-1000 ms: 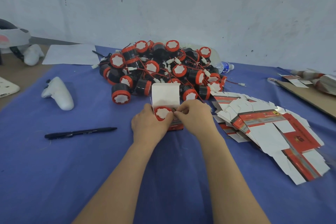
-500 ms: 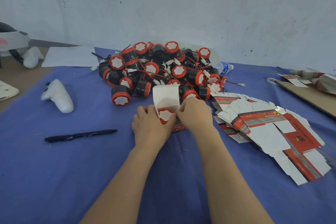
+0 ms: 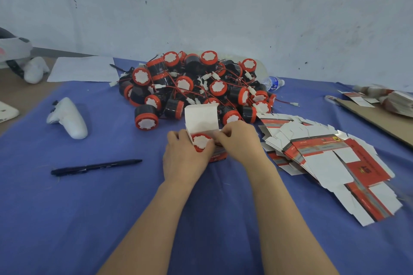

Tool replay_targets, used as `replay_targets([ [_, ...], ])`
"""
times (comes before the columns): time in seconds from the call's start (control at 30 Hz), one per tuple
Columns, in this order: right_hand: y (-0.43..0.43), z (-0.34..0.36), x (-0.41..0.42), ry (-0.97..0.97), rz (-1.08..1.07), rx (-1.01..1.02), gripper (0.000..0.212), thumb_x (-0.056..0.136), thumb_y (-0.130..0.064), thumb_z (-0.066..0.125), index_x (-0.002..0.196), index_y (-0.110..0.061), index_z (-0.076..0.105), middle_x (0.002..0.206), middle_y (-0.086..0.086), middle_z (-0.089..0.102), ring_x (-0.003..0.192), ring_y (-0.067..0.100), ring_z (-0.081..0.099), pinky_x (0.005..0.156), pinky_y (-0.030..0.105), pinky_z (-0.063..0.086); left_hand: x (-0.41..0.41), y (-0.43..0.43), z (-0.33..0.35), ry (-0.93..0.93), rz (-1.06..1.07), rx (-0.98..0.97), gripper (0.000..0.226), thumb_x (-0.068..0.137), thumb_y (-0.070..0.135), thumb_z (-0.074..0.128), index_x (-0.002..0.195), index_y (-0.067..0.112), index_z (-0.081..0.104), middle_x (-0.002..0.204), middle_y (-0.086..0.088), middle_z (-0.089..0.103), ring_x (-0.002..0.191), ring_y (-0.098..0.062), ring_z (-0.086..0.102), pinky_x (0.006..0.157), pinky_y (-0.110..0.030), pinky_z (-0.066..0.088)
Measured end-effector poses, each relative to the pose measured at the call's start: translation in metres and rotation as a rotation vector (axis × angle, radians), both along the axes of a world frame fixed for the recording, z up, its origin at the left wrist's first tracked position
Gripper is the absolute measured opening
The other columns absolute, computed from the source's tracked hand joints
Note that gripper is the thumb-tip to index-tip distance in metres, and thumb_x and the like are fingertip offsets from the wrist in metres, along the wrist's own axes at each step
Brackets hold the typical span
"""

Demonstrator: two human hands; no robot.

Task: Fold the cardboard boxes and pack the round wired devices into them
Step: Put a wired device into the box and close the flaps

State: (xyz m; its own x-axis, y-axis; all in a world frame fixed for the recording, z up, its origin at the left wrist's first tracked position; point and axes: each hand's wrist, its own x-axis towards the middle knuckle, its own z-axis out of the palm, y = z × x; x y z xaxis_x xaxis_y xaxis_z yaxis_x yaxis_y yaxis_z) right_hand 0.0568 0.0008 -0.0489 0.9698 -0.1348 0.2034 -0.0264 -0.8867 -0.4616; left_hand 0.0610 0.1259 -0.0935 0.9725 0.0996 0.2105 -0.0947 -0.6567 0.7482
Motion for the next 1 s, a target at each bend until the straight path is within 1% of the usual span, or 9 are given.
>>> replay_targets([
  [0.17,-0.003,0.001,-0.003,0.151,-0.015,-0.078,0.046,0.095,-0.031,0.054,0.053,-0.018,0.040,0.085,0.013,0.041,0.078,0.025,0.037,0.052,0.027,0.024,-0.001,0.000,-0.001,0.001,0.002,-0.015,0.054,0.082,0.057,0.058,0.116,0.017,0.046,0.105,0.001,0.037,0.083,-0.020,0.050,0.065,-0.033,0.044],
  [0.27,0.000,0.003,-0.001,0.161,-0.054,-0.022,0.036,0.090,-0.024,0.057,0.056,-0.016,0.048,0.086,0.015,0.046,0.076,0.027,0.042,0.051,0.025,0.029,0.000,0.000,0.001,-0.030,-0.039,0.004,0.055,0.084,0.056,0.059,0.120,0.018,0.044,0.108,0.002,0.039,0.083,-0.015,0.047,0.063,-0.027,0.039],
  [0.37,-0.001,0.005,0.002,0.130,-0.083,0.062,0.010,0.086,-0.015,0.059,0.090,-0.009,0.066,0.102,0.015,0.062,0.098,0.027,0.055,0.070,0.033,0.049,0.001,0.003,0.004,-0.044,-0.230,-0.139,0.046,0.086,0.056,0.059,0.122,0.029,0.050,0.113,0.006,0.051,0.094,-0.009,0.053,0.076,-0.026,0.047],
  [0.43,-0.006,0.005,0.004,0.128,-0.127,0.114,0.022,0.085,-0.012,0.060,0.106,-0.007,0.058,0.107,0.012,0.062,0.105,0.028,0.054,0.074,0.035,0.047,-0.001,0.004,0.011,0.052,-0.364,-0.421,0.022,0.092,0.055,0.049,0.104,0.042,0.062,0.103,0.011,0.063,0.092,-0.007,0.058,0.078,-0.025,0.048],
  [0.5,-0.011,0.004,0.006,0.157,-0.159,0.169,0.034,0.085,-0.013,0.062,0.116,-0.007,0.050,0.110,0.012,0.060,0.104,0.028,0.055,0.072,0.034,0.044,0.000,0.004,0.017,0.188,-0.349,-0.666,0.032,0.099,0.051,0.035,0.094,0.036,0.063,0.091,0.009,0.065,0.081,-0.010,0.056,0.070,-0.024,0.045],
  [0.67,-0.013,-0.002,0.009,0.164,-0.250,0.235,0.071,0.084,-0.031,0.069,0.140,-0.009,0.031,0.140,0.019,0.038,0.122,0.036,0.046,0.081,0.035,0.040,0.000,0.004,0.009,0.075,-0.311,-0.356,0.010,0.100,0.029,0.046,0.108,0.025,0.049,0.111,0.002,0.059,0.091,-0.013,0.056,0.070,-0.024,0.043],
  [0.77,-0.011,-0.004,0.006,0.094,-0.238,0.238,0.064,0.082,-0.040,0.069,0.131,-0.009,0.043,0.128,0.010,0.052,0.113,0.028,0.052,0.079,0.033,0.042,0.002,0.003,0.004,0.008,-0.240,-0.348,0.014,0.096,0.024,0.055,0.107,0.025,0.046,0.098,0.010,0.055,0.087,-0.014,0.055,0.069,-0.025,0.043],
  [0.9,-0.008,-0.004,-0.004,-0.141,-0.012,0.459,0.020,0.091,-0.035,0.059,0.077,-0.023,0.065,0.064,-0.017,0.059,0.065,0.000,0.054,0.053,0.015,0.035,0.003,0.003,0.004,-0.070,-0.186,-0.435,0.028,0.093,0.011,0.057,0.106,0.031,0.043,0.091,0.020,0.051,0.081,-0.009,0.055,0.064,-0.016,0.043],
  [1.0,-0.006,-0.011,-0.009,-0.118,0.067,0.451,0.028,0.097,-0.027,0.053,0.075,-0.020,0.069,0.072,-0.015,0.062,0.071,0.008,0.058,0.056,0.012,0.039,0.004,0.003,0.004,-0.123,-0.214,-0.446,0.027,0.093,0.005,0.054,0.097,0.031,0.045,0.095,0.012,0.054,0.075,-0.012,0.051,0.061,-0.018,0.041],
])
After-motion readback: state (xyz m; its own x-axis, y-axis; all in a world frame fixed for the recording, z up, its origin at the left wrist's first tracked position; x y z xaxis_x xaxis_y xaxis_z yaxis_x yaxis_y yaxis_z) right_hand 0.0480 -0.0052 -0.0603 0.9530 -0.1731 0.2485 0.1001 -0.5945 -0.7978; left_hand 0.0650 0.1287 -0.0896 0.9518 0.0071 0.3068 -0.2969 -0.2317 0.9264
